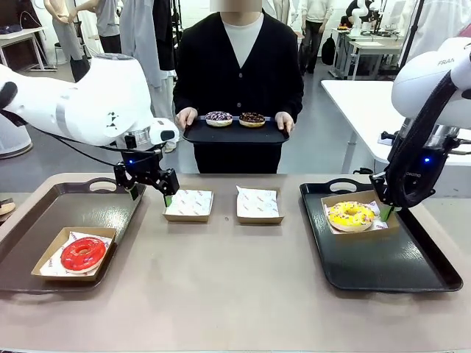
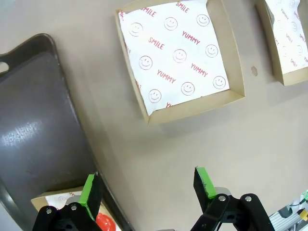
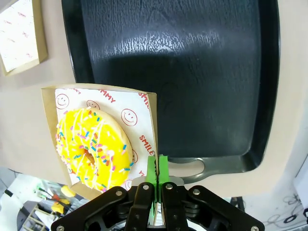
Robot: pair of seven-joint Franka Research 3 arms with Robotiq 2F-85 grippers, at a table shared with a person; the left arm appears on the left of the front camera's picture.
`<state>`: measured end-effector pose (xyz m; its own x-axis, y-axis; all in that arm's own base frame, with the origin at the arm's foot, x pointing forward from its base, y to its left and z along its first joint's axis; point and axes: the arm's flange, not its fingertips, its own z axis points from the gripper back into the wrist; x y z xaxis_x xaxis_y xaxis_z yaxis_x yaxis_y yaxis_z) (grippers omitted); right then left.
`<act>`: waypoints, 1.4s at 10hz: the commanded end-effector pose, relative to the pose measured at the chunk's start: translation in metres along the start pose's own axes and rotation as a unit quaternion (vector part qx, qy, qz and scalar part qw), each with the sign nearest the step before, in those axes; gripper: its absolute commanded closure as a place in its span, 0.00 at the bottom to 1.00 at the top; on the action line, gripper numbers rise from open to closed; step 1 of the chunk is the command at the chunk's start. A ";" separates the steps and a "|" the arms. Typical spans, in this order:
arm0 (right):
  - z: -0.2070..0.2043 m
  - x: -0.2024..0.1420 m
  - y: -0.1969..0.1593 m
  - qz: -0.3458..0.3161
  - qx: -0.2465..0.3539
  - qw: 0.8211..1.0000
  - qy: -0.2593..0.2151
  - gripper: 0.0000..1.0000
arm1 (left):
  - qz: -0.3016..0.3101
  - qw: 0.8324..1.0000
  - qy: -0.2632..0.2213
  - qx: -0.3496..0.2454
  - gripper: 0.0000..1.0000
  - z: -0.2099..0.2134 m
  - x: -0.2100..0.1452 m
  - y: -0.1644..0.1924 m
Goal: Individually package the donuts and arrange them on the tray.
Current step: Place the picked Paper togo box on the Handle tray while simultaneously picking up another Paper togo box from the table with the other hand.
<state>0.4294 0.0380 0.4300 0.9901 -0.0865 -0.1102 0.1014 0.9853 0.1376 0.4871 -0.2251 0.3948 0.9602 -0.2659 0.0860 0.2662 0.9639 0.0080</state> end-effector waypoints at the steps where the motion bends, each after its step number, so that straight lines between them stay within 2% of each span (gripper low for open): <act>1: 0.001 -0.001 0.000 -0.002 0.005 1.000 -0.001 0.98 | -0.006 1.000 0.002 -0.006 0.00 -0.005 0.013 -0.011; 3: 0.001 -0.001 0.000 -0.002 0.005 1.000 -0.001 0.98 | -0.008 1.000 -0.016 -0.019 0.00 -0.009 0.025 -0.017; 9: 0.001 -0.001 0.000 -0.002 0.005 1.000 -0.001 0.98 | 0.015 0.998 -0.047 -0.043 0.00 -0.013 0.050 -0.005; 10: 0.001 -0.001 0.000 -0.002 0.005 1.000 -0.001 0.98 | 0.001 0.999 -0.034 -0.024 0.00 -0.014 0.045 -0.009; 14: 0.001 -0.001 0.000 -0.002 0.005 1.000 -0.001 0.98 | 0.001 0.999 -0.034 -0.024 0.00 -0.014 0.045 -0.009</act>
<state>0.4294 0.0380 0.4300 0.9902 -0.0865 -0.1101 0.1014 0.9853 0.1376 0.5304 -0.2463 0.3842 0.9542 -0.2539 0.1581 0.2644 0.9632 -0.0484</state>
